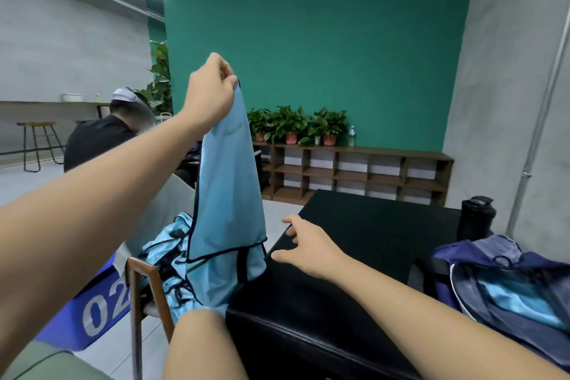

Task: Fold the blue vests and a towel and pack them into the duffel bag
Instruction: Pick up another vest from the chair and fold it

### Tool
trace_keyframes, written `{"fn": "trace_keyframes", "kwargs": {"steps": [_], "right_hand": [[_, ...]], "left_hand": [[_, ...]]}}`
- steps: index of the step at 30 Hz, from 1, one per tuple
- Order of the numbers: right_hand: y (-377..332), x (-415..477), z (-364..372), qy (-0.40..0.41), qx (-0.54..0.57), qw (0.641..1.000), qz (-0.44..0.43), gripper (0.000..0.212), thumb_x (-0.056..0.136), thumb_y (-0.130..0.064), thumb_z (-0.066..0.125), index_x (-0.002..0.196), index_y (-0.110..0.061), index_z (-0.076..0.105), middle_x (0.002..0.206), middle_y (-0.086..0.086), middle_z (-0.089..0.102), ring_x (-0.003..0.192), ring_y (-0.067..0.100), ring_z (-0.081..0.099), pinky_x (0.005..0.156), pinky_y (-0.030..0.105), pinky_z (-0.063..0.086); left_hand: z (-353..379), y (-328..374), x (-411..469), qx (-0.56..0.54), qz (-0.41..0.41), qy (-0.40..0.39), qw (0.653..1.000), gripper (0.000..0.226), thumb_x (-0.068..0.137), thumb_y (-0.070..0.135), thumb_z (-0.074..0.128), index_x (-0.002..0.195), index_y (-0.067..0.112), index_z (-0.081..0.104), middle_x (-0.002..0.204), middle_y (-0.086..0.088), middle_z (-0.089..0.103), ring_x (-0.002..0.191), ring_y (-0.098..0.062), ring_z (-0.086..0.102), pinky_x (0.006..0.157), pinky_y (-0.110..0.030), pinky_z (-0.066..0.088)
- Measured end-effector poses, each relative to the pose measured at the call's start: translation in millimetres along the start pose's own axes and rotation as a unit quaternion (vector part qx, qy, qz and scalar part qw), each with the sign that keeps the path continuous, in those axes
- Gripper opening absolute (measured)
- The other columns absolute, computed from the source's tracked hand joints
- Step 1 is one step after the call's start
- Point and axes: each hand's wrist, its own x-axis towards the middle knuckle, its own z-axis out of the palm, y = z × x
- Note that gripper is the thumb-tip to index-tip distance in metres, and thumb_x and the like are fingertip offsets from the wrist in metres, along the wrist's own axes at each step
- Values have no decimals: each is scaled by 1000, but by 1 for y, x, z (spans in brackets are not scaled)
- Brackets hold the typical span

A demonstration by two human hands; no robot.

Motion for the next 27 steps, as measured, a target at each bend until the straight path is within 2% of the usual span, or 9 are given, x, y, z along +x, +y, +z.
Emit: {"fn": "trace_keyframes", "kwargs": {"steps": [3, 7, 10, 12, 13, 15, 19, 23, 27], "right_hand": [[-6, 2, -6, 10, 8, 1000, -8, 99, 78, -52, 87, 159, -36, 33, 140, -5, 56, 108, 14, 65, 98, 36, 55], [-4, 3, -11, 16, 29, 999, -3, 87, 71, -57, 83, 146, -38, 44, 124, -10, 63, 108, 13, 66, 90, 38, 60], [4, 6, -16, 46, 40, 998, 31, 37, 89, -41, 72, 122, -25, 68, 109, -5, 76, 99, 16, 71, 89, 40, 60], [11, 8, -27, 77, 37, 996, 41, 16, 97, -29, 64, 98, -17, 75, 91, -3, 76, 86, 16, 70, 76, 30, 58], [13, 6, -37, 87, 42, 994, 45, 16, 97, -23, 61, 88, -15, 72, 84, -5, 73, 78, 14, 66, 66, 23, 52], [19, 3, -59, 108, 33, 992, 58, 20, 95, -20, 58, 78, -11, 64, 78, -1, 68, 69, 14, 57, 57, 26, 42], [26, 1, -111, 149, -23, 985, 85, 27, 92, -21, 61, 69, -7, 57, 74, 9, 64, 69, 21, 53, 59, 35, 36], [19, -7, -160, 150, 13, 984, 99, 41, 90, -24, 68, 63, -17, 38, 67, 7, 36, 61, 21, 33, 59, 33, 27], [6, -14, -199, 150, 55, 980, 120, 35, 88, -20, 71, 66, -14, 45, 65, 6, 31, 59, 21, 29, 50, 27, 25]], "left_hand": [[-1, 27, 9, -44, 7, 15, 999, 14, 105, 20, 56, 114, 10, 61, 103, 2, 64, 94, -16, 57, 75, -24, 39], [0, 54, 17, -89, 9, 16, 996, 7, 103, 23, 56, 107, 18, 58, 97, 11, 60, 85, -2, 54, 64, -11, 36], [-1, 65, 18, -100, 20, 15, 995, 5, 102, 23, 56, 105, 19, 57, 96, 13, 59, 84, 2, 52, 60, -7, 36], [0, 66, 16, -98, 21, 16, 995, 7, 103, 22, 55, 107, 17, 58, 99, 10, 60, 86, -1, 53, 64, -10, 37], [1, 64, 15, -95, 17, 15, 995, 9, 103, 22, 55, 109, 16, 59, 101, 8, 61, 87, -4, 54, 66, -14, 38], [3, 57, 10, -80, 4, 8, 997, 13, 104, 21, 55, 112, 13, 59, 104, 5, 62, 92, -10, 56, 68, -19, 39], [9, 41, 1, -55, -20, -5, 998, 18, 104, 23, 54, 115, 10, 61, 109, -1, 63, 101, -19, 55, 79, -30, 40], [21, 30, -12, -45, -33, -34, 998, 16, 102, 24, 54, 111, 13, 61, 106, 0, 66, 99, -20, 59, 76, -29, 42], [39, 25, -32, -57, -48, -84, 994, 8, 98, 28, 60, 100, 21, 62, 90, -1, 74, 89, -24, 72, 82, -39, 55]]}}
